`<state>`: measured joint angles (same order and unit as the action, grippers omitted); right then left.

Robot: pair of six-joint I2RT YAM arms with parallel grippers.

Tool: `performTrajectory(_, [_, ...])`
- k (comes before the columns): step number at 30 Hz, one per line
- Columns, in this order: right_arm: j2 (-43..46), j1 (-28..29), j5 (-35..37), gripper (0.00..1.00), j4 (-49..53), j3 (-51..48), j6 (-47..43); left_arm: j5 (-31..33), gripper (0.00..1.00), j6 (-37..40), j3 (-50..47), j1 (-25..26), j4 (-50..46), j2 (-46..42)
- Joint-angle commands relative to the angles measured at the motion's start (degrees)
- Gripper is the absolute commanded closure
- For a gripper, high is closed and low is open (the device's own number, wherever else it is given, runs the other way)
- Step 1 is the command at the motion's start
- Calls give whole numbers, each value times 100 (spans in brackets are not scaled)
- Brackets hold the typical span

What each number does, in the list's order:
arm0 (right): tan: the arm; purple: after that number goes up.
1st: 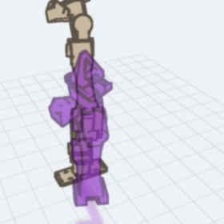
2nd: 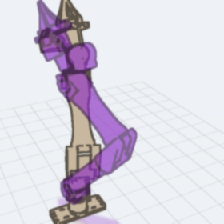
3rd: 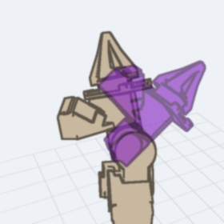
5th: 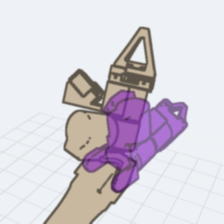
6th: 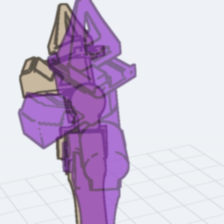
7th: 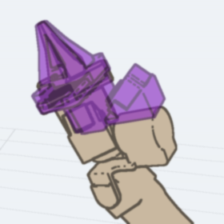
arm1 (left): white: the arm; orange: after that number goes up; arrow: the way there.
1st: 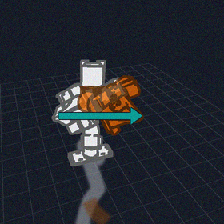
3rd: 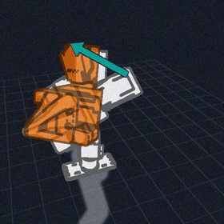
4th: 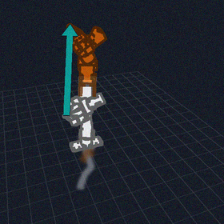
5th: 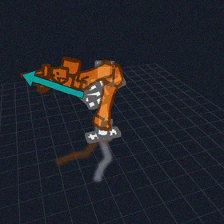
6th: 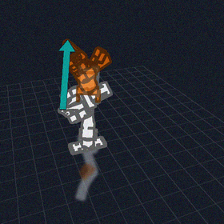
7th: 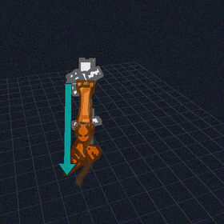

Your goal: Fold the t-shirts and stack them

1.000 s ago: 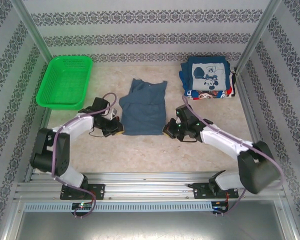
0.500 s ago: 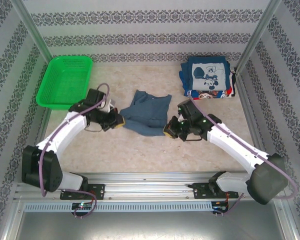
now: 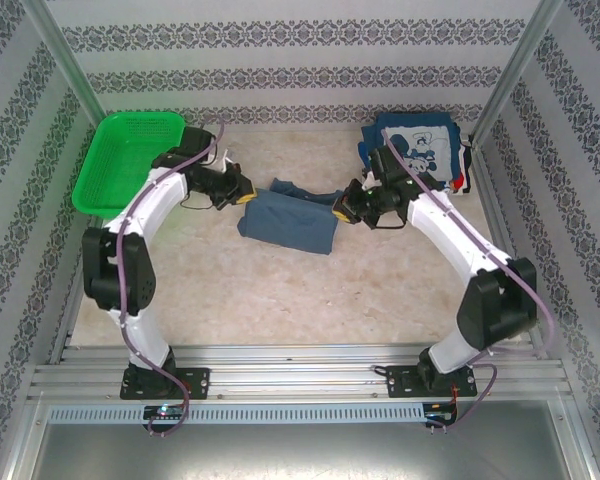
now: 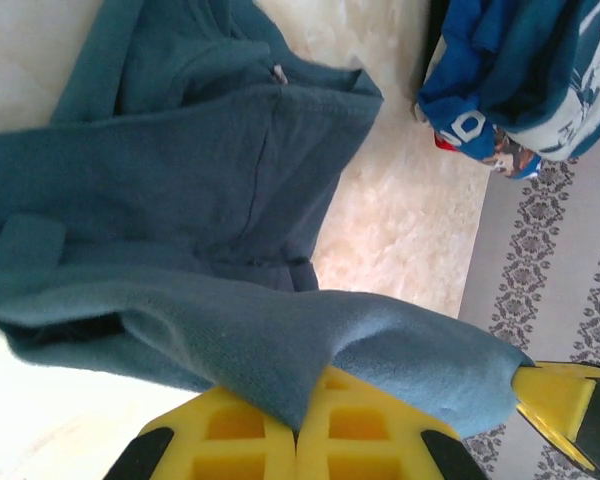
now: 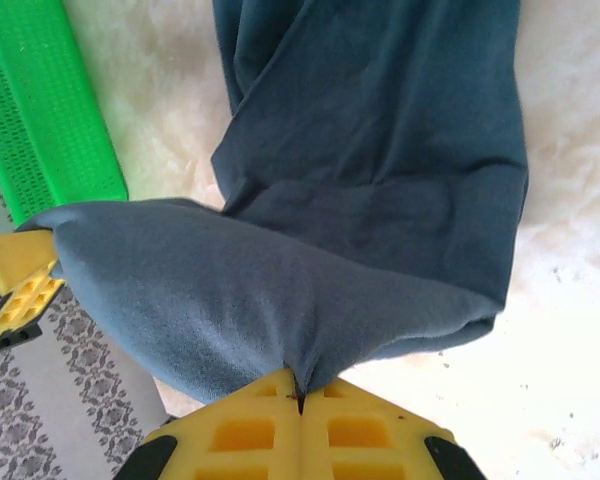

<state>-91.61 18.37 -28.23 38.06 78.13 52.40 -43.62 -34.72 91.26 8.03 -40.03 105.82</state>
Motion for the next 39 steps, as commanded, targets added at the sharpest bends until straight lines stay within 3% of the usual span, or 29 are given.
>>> performTrajectory(1, [-458, -166, -103, 100, 306, 395, -503, -104, 100, 299, 568, -118, -198, 441])
performTrajectory(12, [-1600, -578, 36, 100, 426, 998, -929, -85, 100, 553, 2169, -190, -553, 1946])
performTrajectory(23, [-2571, -807, 151, 100, 489, 1765, -1043, -251, 100, 275, 3932, -212, -677, 3389])
performTrajectory(31, [-3047, -984, 273, 100, 623, 2313, -1118, -596, 100, -494, 4321, -215, 311, 4008])
performTrajectory(35, [-3318, -1024, 283, 94, 596, 2574, -1092, -699, 100, -1093, 4538, -218, 962, 4330])
performTrajectory(36, [-3404, -1033, 299, 91, 607, 2666, -1087, -755, 97, -1240, 4620, -221, 1105, 4426])
performTrajectory(38, [-3538, -1059, 361, 81, 492, 2808, -986, -878, 75, -1725, 4664, -214, 1710, 4605])
performTrajectory(39, [-3536, -1071, 376, 75, 267, 2793, -919, -869, 70, -1941, 4652, -219, 1959, 4626])
